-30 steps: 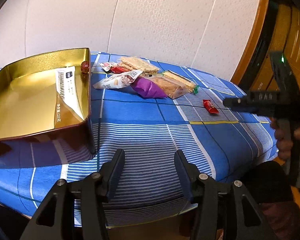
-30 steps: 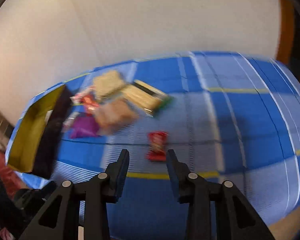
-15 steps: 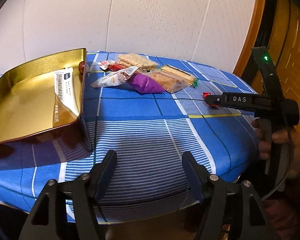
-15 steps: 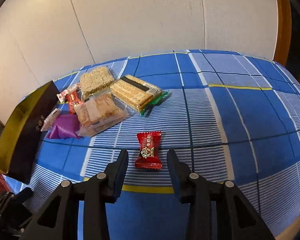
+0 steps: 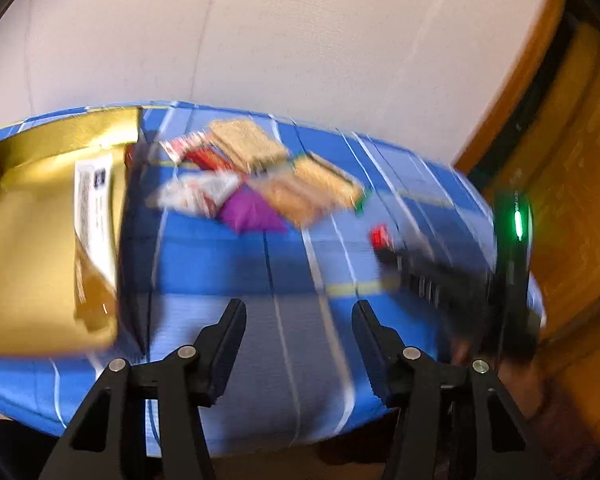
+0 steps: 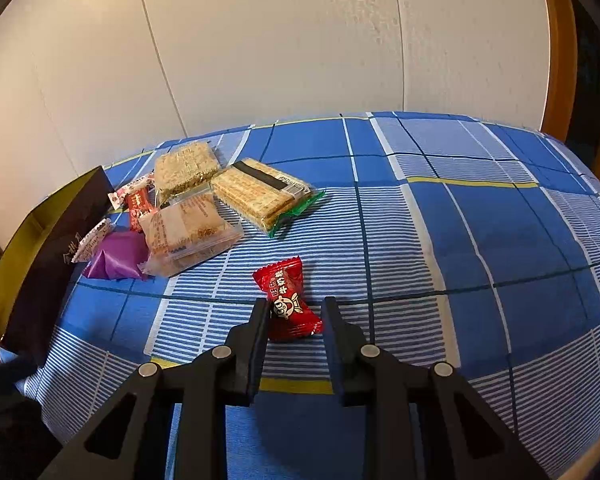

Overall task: Organize snacks
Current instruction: 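Grasp the white biscuit packet with the left gripper while the right gripper holds the red candy, then drop the red candy into the gold tray with the right gripper while the left holds the white packet, then grasp the purple packet with the right gripper while the left gripper holds the white packet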

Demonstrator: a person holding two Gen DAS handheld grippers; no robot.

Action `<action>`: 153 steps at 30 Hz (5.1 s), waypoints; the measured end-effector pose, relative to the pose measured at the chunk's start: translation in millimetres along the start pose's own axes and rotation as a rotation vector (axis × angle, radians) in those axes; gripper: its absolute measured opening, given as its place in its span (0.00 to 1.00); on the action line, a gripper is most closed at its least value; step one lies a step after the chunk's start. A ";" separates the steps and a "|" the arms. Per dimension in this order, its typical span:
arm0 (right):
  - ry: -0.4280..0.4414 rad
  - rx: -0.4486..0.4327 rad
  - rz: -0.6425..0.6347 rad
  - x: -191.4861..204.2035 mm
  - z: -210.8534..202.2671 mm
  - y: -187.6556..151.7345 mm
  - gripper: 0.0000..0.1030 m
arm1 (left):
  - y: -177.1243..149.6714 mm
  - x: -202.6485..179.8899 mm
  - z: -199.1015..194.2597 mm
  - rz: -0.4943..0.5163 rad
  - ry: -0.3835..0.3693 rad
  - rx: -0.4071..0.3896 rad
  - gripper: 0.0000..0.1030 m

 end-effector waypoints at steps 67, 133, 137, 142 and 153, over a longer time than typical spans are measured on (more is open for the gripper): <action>0.111 0.012 0.086 -13.2 1.8 2.9 0.24 | 14.9 26.1 76.3 0.138 0.258 0.303 0.41; 0.494 0.190 -0.375 219.2 -15.3 65.8 0.36 | -56.2 39.0 13.9 0.151 0.054 -0.157 0.37; 0.442 0.175 -0.293 177.0 -17.7 64.3 0.36 | -57.8 38.2 12.0 0.152 0.058 -0.158 0.37; 0.355 0.161 -0.209 122.0 -22.2 52.1 0.36 | -57.1 38.0 11.8 0.151 0.063 -0.158 0.37; 0.233 0.194 -0.022 45.5 -4.1 -2.8 0.42 | -51.9 34.3 16.1 0.150 0.099 -0.134 0.37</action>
Point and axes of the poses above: each gripper's, at about its wrist camera, not at the fingertips, and z roughly the way its jaws point, x to its left, y to its top, the point moved 4 cm from there along z, roughly the way its jaws point, and after that the axes turned 5 degrees about -y, right-handed, at the moved point
